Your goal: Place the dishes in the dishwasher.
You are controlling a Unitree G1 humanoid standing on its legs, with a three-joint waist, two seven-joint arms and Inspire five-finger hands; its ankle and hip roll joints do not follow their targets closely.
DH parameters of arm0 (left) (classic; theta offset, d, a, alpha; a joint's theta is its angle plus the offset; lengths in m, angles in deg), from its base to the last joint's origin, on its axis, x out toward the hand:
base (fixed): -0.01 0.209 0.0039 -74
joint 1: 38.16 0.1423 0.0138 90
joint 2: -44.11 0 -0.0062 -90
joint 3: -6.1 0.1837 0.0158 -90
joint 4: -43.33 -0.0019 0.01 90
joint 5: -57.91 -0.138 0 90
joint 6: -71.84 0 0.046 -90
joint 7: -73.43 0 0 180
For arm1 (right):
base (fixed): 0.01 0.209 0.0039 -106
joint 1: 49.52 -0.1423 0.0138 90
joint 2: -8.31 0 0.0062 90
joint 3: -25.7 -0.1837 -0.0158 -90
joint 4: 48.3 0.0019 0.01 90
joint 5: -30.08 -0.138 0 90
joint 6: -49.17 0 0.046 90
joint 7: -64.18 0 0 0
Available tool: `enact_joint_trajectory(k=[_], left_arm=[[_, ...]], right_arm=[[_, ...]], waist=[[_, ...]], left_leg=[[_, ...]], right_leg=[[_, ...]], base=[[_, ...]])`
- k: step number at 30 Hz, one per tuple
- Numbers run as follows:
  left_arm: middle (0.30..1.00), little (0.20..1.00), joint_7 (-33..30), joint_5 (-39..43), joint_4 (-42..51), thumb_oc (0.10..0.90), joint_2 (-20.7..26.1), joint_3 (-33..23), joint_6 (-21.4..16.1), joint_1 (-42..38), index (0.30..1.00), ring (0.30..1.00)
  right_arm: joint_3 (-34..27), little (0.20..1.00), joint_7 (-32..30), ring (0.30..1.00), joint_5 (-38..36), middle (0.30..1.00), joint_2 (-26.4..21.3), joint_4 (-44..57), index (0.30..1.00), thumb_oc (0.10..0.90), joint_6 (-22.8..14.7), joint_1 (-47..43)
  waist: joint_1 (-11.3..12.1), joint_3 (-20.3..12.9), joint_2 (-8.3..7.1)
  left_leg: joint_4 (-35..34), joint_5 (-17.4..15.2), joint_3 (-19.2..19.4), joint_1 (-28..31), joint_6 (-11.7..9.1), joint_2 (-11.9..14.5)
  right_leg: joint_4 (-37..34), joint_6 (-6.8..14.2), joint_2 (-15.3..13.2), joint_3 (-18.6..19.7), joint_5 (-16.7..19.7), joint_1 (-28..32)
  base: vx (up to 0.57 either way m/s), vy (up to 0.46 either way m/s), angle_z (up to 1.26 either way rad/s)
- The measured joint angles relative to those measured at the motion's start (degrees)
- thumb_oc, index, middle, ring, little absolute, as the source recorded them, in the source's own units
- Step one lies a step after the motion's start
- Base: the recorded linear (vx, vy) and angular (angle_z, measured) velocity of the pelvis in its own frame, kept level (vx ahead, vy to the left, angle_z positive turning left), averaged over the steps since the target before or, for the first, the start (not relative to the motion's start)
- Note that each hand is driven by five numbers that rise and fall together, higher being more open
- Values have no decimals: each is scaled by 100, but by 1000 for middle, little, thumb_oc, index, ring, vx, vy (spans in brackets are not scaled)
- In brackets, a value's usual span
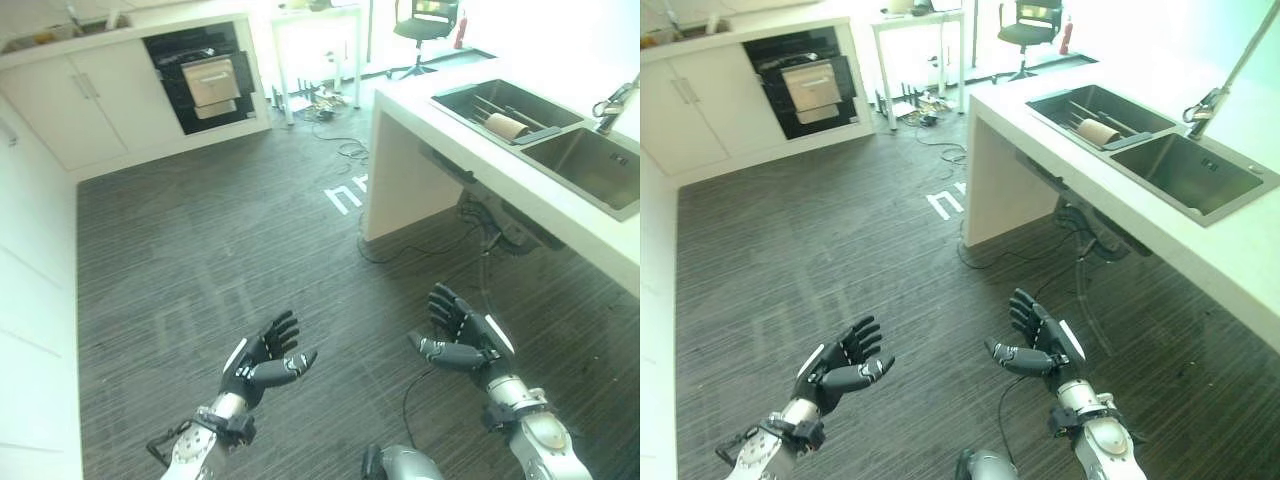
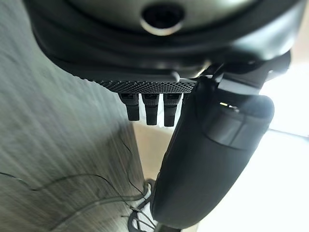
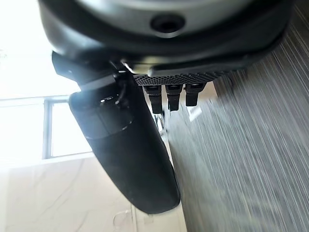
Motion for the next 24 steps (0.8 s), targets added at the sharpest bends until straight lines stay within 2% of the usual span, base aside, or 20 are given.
enact_joint_trajectory(k=[1, 2, 3, 4, 5, 6, 7, 8, 10, 13, 14, 15, 16, 17, 18, 19, 21, 23, 24], left_arm=[[900, 900, 30, 9, 64, 800, 19, 1, -56, 8, 900, 900], [900, 900, 33, 11, 142, 800, 29, -5, -114, -19, 900, 900], [900, 900, 32, 12, 188, 800, 28, -6, -176, 10, 900, 900], [900, 900, 30, 15, 227, 800, 38, -5, -186, 64, 900, 900], [900, 900, 16, 54, 258, 800, 57, -5, -200, 136, 900, 900], [900, 900, -5, 131, 331, 800, 93, -7, -219, 237, 900, 900], [900, 900, -7, 146, 348, 800, 104, -8, -233, 263, 900, 900], [900, 900, -15, 185, 425, 800, 126, -12, -353, 349, 900, 900], [900, 900, -32, 193, 491, 800, 140, -89, -501, 285, 900, 900], [900, 900, -146, 195, 529, 800, 137, -138, -626, 330, 900, 900], [900, 900, -147, 195, 529, 800, 133, -159, -703, 434, 900, 900], [900, 900, -147, 195, 536, 800, 152, -169, -721, 523, 900, 900], [900, 900, -188, 195, 479, 800, 184, -221, -711, 462, 900, 900], [900, 900, -259, 196, 479, 800, 149, -237, -711, 347, 900, 900], [900, 900, -249, 192, 502, 800, 154, -286, -712, 186, 900, 900], [900, 900, -253, 188, 515, 800, 158, -347, -714, 30, 900, 900], [900, 900, -258, 190, 583, 800, 167, -478, -819, -202, 900, 900], [900, 900, -235, 185, 669, 800, 198, -566, -854, -452, 900, 900], [900, 900, -227, 179, 669, 800, 199, -557, -854, -584, 900, 900]], right_arm=[[-61, 900, -69, 900, -4, 900, 39, -7, 900, 800, -14, -75], [-110, 900, -106, 900, -4, 900, 31, -1, 900, 800, -43, -134], [-104, 900, -112, 900, -4, 900, 42, 8, 900, 800, -58, -182], [-73, 900, -104, 900, -4, 900, 39, 8, 900, 800, -57, -229], [-30, 900, -82, 900, -4, 900, 31, 13, 900, 800, -54, -267], [7, 900, -39, 900, -4, 900, -11, 63, 900, 800, -54, -311], [17, 900, -26, 900, -4, 900, -27, 98, 900, 800, -54, -312], [16, 900, 13, 900, -11, 900, -90, 352, 900, 800, -83, -263], [11, 900, 71, 900, -12, 900, -116, 509, 900, 800, -136, -280], [19, 900, 195, 900, -12, 900, -163, 509, 900, 800, -92, -157], [22, 900, 259, 900, -11, 900, -241, 514, 900, 800, -79, -155], [16, 900, 290, 900, -11, 900, -355, 543, 900, 800, -51, -156], [18, 900, 287, 900, -11, 900, -314, 560, 900, 800, -24, -141], [-16, 900, 290, 900, -13, 900, -443, 696, 900, 800, -20, -151], [-67, 900, 291, 900, -14, 900, -536, 870, 900, 800, -18, -150], [-148, 900, 314, 900, -19, 900, -513, 1003, 900, 800, -18, -108], [-167, 900, 346, 900, -77, 900, -473, 1228, 900, 800, -15, -1], [-164, 900, 338, 900, -128, 900, -377, 1400, 900, 800, -28, -5], [-163, 900, 336, 900, -126, 900, -365, 1400, 900, 800, -29, -23]], waist=[[0, 15, -28], [22, 85, -154], [47, 121, -219], [79, 151, -238], [100, 159, -243], [88, 144, -189], [78, 143, -168], [67, 101, 11], [71, 85, 231], [104, 66, 221], [111, 43, 281], [97, 38, 453], [75, 46, 228], [76, 54, 165], [73, 96, 199], [33, 144, 235], [108, 154, 200], [90, 164, 159], [91, 163, 128]], left_leg=[[719, -67, -150, -606, 66, 85], [938, -203, -193, -1326, 323, 85], [671, -235, -195, -1692, 441, 70], [-64, -191, -197, -1818, 513, -17], [-925, -127, -102, -1698, 601, -121], [-1850, 27, -15, -1487, 757, -232], [-2101, 56, 12, -1432, 787, -252], [-3205, 155, -162, -1294, 778, -379], [-3406, 197, -544, -1548, 838, -450], [-3389, 265, -1109, -1750, 953, -714], [-3460, 406, -1154, -1691, 1213, -685], [-3670, 1191, -1308, -1465, 1593, -504], [-3717, 1056, -1197, -1294, 1402, -656], [-3838, 1036, -1043, -1164, 1428, -772], [-3913, 982, -936, -1062, 1482, -864], [-3882, 906, -905, -975, 1469, -916], [-3658, 599, -798, -860, 1259, -1007], [-3378, 204, -679, -961, 1243, -1009], [-3380, 168, -626, -955, 1252, -990]], right_leg=[[-136, -62, 95, 96, -39, 220], [-423, -67, 131, 167, -45, 562], [-658, 32, 178, 239, -45, 853], [-885, 193, 230, 270, -38, 1143], [-983, 286, 259, 385, -65, 1359], [-994, 407, 303, 423, -126, 1510], [-992, 436, 322, 432, -144, 1550], [-1011, 550, 498, 511, -220, 1745], [-1037, 698, 755, 639, -308, 1807], [-1056, 977, 864, 866, -469, 2131], [-1033, 1093, 970, 998, -538, 2250], [-728, 1290, 1116, 1052, -703, 2290], [-367, 1300, 788, 1056, -1176, 2160], [-372, 1280, 467, 1002, -1295, 2004], [-418, 1290, 182, 1006, -1290, 1805], [-494, 1243, 38, 951, -1265, 1807], [-712, 1118, -63, 894, -1078, 2159], [-667, 1220, -105, 756, -984, 2233], [-605, 1218, -130, 666, -927, 2211]], base=[[186, -114, -50], [227, -17, -47], [254, 46, -48], [303, 106, -57], [270, 125, -67], [250, 159, -56], [189, 130, -67], [185, 145, -68], [240, 146, -83], [278, 164, -63], [324, 241, -86], [346, 284, -79], [365, 327, -64], [311, 290, -41], [282, 263, -22], [251, 226, -5], [276, 236, -1], [275, 214, 24], [222, 164, 48]])
